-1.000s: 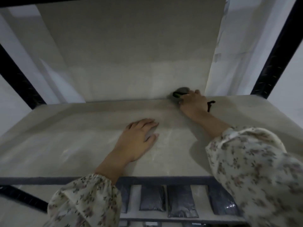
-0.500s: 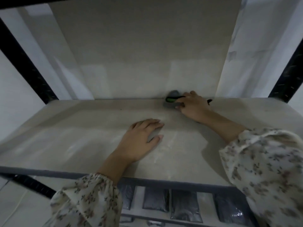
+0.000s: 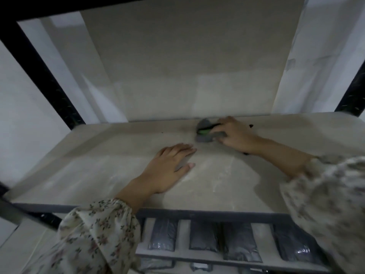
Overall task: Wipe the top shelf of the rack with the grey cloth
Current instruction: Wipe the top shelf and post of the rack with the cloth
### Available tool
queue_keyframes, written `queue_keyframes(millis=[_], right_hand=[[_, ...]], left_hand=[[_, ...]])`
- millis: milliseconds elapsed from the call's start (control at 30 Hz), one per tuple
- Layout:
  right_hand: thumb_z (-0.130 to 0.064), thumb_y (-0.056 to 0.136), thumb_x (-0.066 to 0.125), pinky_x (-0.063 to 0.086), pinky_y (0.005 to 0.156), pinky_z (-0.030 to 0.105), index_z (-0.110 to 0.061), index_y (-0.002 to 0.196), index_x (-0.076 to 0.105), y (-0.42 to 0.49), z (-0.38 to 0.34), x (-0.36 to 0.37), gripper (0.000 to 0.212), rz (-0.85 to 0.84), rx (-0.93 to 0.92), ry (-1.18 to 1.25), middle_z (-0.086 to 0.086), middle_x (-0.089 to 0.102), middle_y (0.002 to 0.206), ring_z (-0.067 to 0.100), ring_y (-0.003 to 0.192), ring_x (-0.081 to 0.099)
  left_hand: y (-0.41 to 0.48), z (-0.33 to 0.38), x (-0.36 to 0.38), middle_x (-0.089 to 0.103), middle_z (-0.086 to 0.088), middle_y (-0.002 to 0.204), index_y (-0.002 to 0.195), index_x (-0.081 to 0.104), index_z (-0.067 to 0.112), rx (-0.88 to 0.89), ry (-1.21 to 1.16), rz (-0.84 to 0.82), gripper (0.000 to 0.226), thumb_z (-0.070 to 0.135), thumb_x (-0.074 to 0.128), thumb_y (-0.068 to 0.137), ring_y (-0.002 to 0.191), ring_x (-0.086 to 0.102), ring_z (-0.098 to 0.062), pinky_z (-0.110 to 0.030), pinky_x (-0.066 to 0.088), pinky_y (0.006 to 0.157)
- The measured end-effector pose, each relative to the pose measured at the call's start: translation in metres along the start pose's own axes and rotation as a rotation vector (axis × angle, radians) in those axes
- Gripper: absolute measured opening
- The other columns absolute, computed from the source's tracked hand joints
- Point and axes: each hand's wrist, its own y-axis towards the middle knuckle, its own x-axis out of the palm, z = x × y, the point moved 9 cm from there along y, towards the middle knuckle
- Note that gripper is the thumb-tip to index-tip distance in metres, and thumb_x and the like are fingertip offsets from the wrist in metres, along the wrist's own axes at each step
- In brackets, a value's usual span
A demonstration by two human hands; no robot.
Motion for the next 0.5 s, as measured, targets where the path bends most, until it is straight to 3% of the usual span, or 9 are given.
queue_keyframes(millis=[67, 133, 233, 333, 433, 500], right_hand=[[-0.019, 0.088, 0.058, 0.038, 0.085, 0.021, -0.018, 0.115, 0.065, -0.015, -0.022, -0.002, 0.028, -0.075, -0.114, 0.162, -0.004, 0.054, 0.112, 0.016, 0.107, 0.046], [-0.016, 0.087, 0.062, 0.035, 0.081, 0.016, -0.010, 0.113, 0.066, -0.009, -0.018, -0.011, 0.027, -0.154, -0.061, 0.284, 0.001, 0.058, 0.109, 0.019, 0.107, 0.053], [-0.026, 0.092, 0.053, 0.042, 0.087, 0.030, -0.007, 0.112, 0.063, 0.022, 0.017, -0.022, 0.029, -0.086, 0.126, 0.149, 0.015, 0.060, 0.118, 0.032, 0.108, 0.055], [-0.031, 0.093, 0.047, 0.043, 0.082, 0.036, -0.018, 0.114, 0.062, 0.026, 0.026, -0.008, 0.029, -0.009, 0.188, -0.085, 0.013, 0.056, 0.118, 0.031, 0.108, 0.048], [-0.024, 0.090, 0.053, 0.042, 0.089, 0.035, -0.020, 0.116, 0.064, -0.006, -0.013, 0.001, 0.029, 0.019, -0.017, 0.011, 0.010, 0.058, 0.120, 0.029, 0.110, 0.047], [-0.024, 0.088, 0.059, 0.037, 0.087, 0.030, -0.019, 0.113, 0.066, -0.035, -0.041, 0.004, 0.027, -0.065, -0.233, 0.125, 0.009, 0.060, 0.114, 0.024, 0.105, 0.049]], left_hand=[[0.002, -0.002, 0.000, 0.027, 0.011, 0.152, 0.141, 0.030, 0.033, -0.002, -0.020, 0.012, 0.057, 0.054, 0.024, 0.089, 0.140, 0.020, -0.009, -0.022, 0.010, 0.111], [0.004, -0.003, -0.004, 0.030, 0.010, 0.150, 0.139, 0.035, 0.031, -0.006, -0.063, 0.047, 0.052, 0.052, 0.032, 0.092, 0.138, 0.025, -0.010, -0.021, 0.013, 0.110], [0.004, -0.004, -0.007, 0.034, 0.011, 0.148, 0.136, 0.039, 0.029, -0.001, -0.103, 0.084, 0.049, 0.052, 0.036, 0.092, 0.134, 0.031, -0.008, -0.022, 0.017, 0.111], [0.003, -0.004, -0.005, 0.037, 0.012, 0.146, 0.133, 0.041, 0.031, 0.010, -0.099, 0.089, 0.060, 0.062, 0.024, 0.084, 0.133, 0.033, -0.007, -0.022, 0.018, 0.110], [0.004, -0.006, -0.004, 0.042, 0.008, 0.142, 0.132, 0.042, 0.029, 0.013, -0.089, 0.099, 0.061, 0.060, 0.024, 0.083, 0.129, 0.038, -0.012, -0.025, 0.023, 0.108], [0.006, -0.006, -0.004, 0.050, 0.002, 0.135, 0.129, 0.043, 0.024, 0.008, -0.096, 0.118, 0.055, 0.055, 0.030, 0.085, 0.121, 0.047, -0.018, -0.030, 0.032, 0.104]])
